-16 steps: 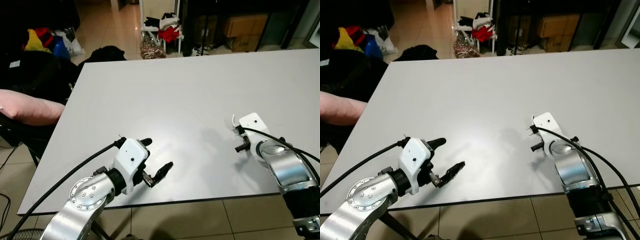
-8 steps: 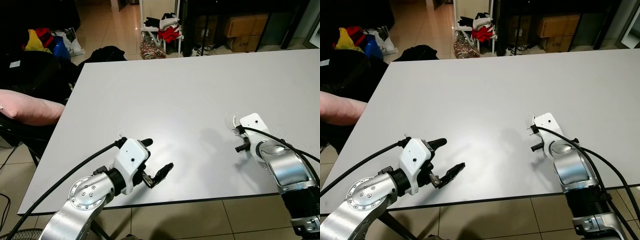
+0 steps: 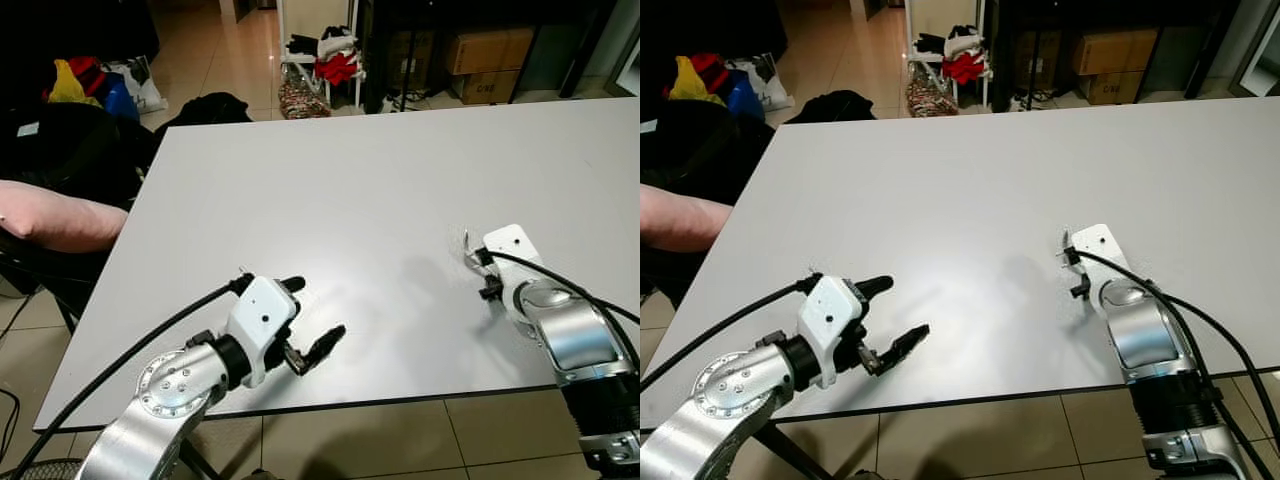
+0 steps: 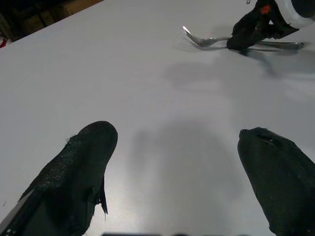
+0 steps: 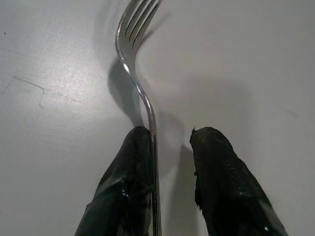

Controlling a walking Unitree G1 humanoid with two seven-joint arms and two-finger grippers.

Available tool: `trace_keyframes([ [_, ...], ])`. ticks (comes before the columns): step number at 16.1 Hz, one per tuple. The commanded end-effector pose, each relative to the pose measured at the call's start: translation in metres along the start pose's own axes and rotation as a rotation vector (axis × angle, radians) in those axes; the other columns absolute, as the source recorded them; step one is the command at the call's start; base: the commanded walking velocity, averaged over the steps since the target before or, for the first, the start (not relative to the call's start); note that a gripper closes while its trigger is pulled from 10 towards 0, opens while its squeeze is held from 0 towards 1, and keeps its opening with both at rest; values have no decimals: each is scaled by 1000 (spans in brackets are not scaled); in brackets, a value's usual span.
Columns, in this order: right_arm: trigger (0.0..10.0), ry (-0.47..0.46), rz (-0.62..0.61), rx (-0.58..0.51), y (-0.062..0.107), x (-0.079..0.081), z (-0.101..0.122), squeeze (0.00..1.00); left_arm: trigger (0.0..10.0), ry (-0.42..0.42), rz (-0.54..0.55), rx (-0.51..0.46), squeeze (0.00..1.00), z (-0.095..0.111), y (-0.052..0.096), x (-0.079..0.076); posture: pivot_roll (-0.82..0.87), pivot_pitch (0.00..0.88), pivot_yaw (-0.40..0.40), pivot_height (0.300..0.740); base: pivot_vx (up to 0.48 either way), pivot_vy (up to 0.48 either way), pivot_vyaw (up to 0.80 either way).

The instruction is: Setting the table

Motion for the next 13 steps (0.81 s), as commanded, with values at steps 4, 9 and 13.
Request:
trace_keyframes([
  [4, 10000, -148, 23, -1, 6, 2, 6, 1000, 10000, -43, -15, 13, 0, -1, -1, 5, -183, 0, 70, 740, 0, 0, 0],
  [9, 10000, -168, 0, -44, 13, -4, 7, 1000, 10000, -50, -18, 11, 0, -1, -1, 6, -185, 0, 71, 740, 0, 0, 0],
  [13, 10000, -205, 6, -239, 36, -7, 33, 0, 10000, 51, 73, -105, 0, 13, 5, 12, -177, 0, 75, 740, 0, 0, 0],
])
Point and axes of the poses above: a point about 5 cm out from each wrist's last joint towards the gripper, its own y axis pointing back from the gripper into the wrist, its own z axis along the axis of the wrist's last joint, x = y × z, the point moved 1 cm from there along -y, pointing out of the wrist towards the gripper, and after that the axes turned 9 degrees about -y, right-handed, at the moved point
